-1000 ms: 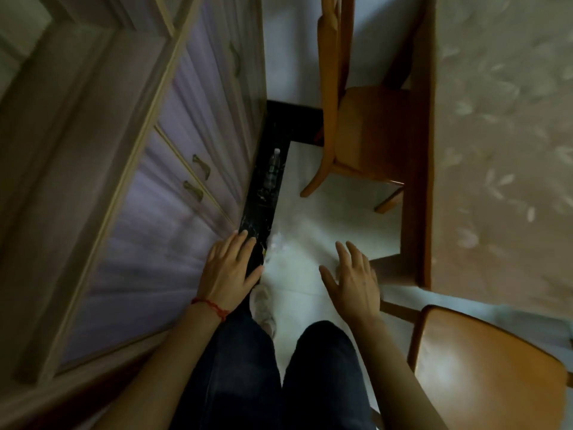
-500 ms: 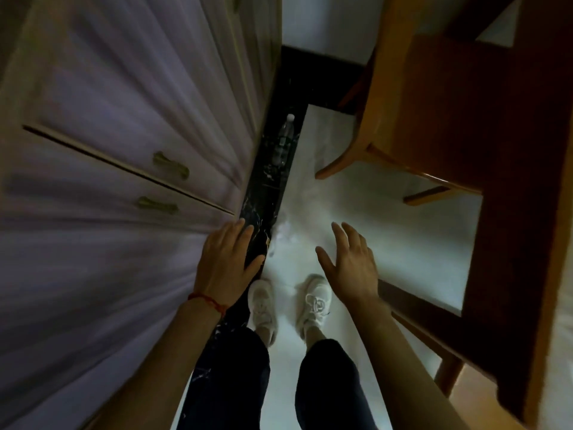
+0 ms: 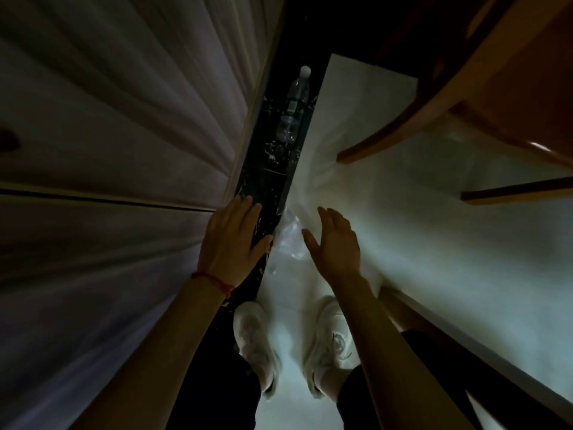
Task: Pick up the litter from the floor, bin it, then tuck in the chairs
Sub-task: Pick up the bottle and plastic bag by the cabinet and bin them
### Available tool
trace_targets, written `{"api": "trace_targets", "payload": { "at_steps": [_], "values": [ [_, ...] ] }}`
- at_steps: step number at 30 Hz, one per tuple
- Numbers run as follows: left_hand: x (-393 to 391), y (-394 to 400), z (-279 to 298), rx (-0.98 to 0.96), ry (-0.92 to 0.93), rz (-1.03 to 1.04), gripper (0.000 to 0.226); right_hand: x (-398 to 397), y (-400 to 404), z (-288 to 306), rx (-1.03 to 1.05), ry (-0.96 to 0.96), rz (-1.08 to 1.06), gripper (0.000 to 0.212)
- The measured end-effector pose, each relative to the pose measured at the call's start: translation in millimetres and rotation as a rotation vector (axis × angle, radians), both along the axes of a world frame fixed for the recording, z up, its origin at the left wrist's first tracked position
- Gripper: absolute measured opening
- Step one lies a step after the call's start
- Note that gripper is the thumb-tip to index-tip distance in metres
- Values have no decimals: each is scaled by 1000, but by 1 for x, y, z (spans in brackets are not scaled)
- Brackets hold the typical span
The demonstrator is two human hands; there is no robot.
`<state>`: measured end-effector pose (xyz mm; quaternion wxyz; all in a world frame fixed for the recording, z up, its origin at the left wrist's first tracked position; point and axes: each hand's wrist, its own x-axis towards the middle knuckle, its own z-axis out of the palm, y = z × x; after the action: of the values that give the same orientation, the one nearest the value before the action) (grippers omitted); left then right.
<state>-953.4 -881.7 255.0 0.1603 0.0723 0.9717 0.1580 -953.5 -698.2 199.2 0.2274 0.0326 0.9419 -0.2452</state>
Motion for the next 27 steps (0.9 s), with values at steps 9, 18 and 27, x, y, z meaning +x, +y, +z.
{"api": "trace_targets", "payload": {
  "at_steps": [9,18,27],
  "values": [
    [-18,-12,-127,-10,6,27,55,-28,-26,-159,-35,-48,-5,55],
    [-41,-14,-194,31,-6,73,57,-44,-39,-233,-57,-123,2,42],
    [-58,-9,-193,43,31,89,55,-58,-22,-211,-106,-6,-11,21]
  ]
}}
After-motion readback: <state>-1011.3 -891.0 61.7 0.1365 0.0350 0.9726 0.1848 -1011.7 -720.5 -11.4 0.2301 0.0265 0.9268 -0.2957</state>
